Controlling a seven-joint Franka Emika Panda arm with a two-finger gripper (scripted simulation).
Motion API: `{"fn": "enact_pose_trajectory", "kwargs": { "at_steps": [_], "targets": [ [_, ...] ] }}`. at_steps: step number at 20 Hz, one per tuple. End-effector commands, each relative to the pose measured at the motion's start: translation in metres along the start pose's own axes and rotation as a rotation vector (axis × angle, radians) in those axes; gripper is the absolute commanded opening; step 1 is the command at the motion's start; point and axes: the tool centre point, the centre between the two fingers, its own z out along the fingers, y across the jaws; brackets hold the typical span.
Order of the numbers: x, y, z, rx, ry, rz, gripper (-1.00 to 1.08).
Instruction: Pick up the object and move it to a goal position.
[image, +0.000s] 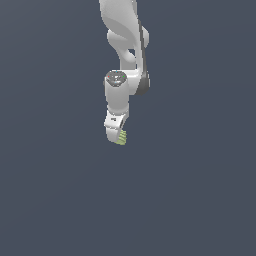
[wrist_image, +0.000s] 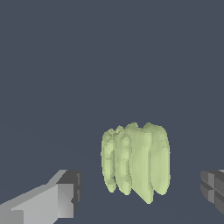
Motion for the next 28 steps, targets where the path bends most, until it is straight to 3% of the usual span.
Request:
{"fn": "enact_pose_trajectory", "kwargs": {
  "at_steps": [1, 16, 17, 28],
  "targets": [
    [0.0, 0.0, 0.004, 0.0, 0.0, -0.001, 1.0],
    [0.0, -0.001, 0.049, 0.0, 0.0, -0.005, 1.0],
    [0.0, -0.001, 0.049, 0.0, 0.0, -0.005, -1.0],
    [0.0, 0.0, 0.048, -0.001, 0.0, -0.005, -1.0]
  ]
}}
